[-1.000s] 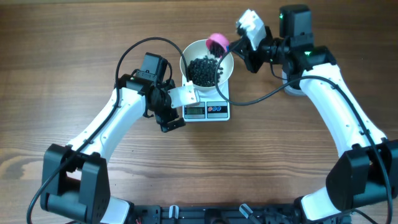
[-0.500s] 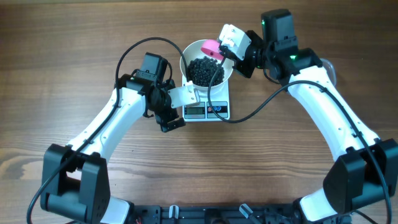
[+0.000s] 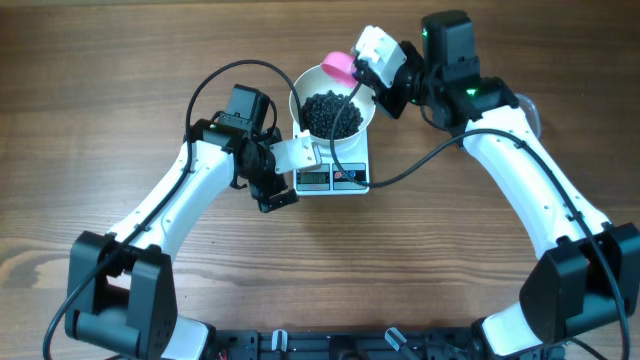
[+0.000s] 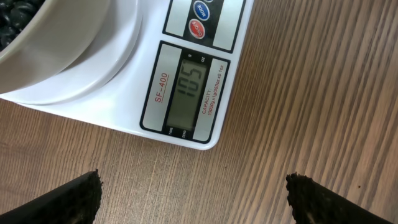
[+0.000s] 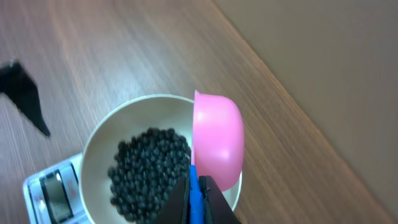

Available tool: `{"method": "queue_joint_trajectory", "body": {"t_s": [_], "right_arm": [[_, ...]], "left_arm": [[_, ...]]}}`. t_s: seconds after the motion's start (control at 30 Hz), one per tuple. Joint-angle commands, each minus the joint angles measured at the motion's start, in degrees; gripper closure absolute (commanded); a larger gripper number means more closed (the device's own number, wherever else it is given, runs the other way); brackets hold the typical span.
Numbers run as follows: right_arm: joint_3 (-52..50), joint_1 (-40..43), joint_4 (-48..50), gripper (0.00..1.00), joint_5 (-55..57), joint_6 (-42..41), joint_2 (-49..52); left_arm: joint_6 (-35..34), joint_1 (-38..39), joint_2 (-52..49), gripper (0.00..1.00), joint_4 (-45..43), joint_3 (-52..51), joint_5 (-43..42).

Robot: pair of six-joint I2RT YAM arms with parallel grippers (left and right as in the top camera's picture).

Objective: Scoop item into bowl and weigh 150g on scale
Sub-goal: 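Tilt the scoop with the right gripper to pour beans into the bowl, then return the empty scoop to the bean tub with the right gripper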

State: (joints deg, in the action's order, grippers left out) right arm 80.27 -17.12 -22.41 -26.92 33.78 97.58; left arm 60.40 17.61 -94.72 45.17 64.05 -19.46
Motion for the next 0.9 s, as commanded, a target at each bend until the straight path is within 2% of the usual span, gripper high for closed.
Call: {"method": "queue_joint_trajectory", "body": {"t_s": [0.0,0.13,0.37,0.5,0.6,0.87], "right_arm": [[0.50,1.31,-0.46,0.96,0.50,-10.47,-4.22],[2.25,6.47,-5.77,0.96,1.36,-15.02,-7.30],[6.40,22.21,-25.38,0.96,1.77,-11.82,-7.87],[6.29,28.06,-32.87,0.96,12.50,-9.53,-6.19],[6.23,29.97,-35.87,0.96,20.83,-9.57,-3.96],[4.46,30.60,-33.03,0.96,25.90,-9.57,5.60]], "left_arm": [[0.90,-0.13,-0.70,0.00,0.02,-0.26,-1.07],[0.90,-0.13,-0.70,0.00,0.02,-0.26,-1.07],[0.90,-0.13,-0.70,0.00,0.02,-0.26,-1.07],[0.90,-0.13,-0.70,0.00,0.02,-0.26,-1.07],[0.90,-0.13,-0.70,0.00,0.02,-0.26,-1.07],[0.90,-0.13,-0.70,0.00,0.02,-0.26,-1.07]]}}
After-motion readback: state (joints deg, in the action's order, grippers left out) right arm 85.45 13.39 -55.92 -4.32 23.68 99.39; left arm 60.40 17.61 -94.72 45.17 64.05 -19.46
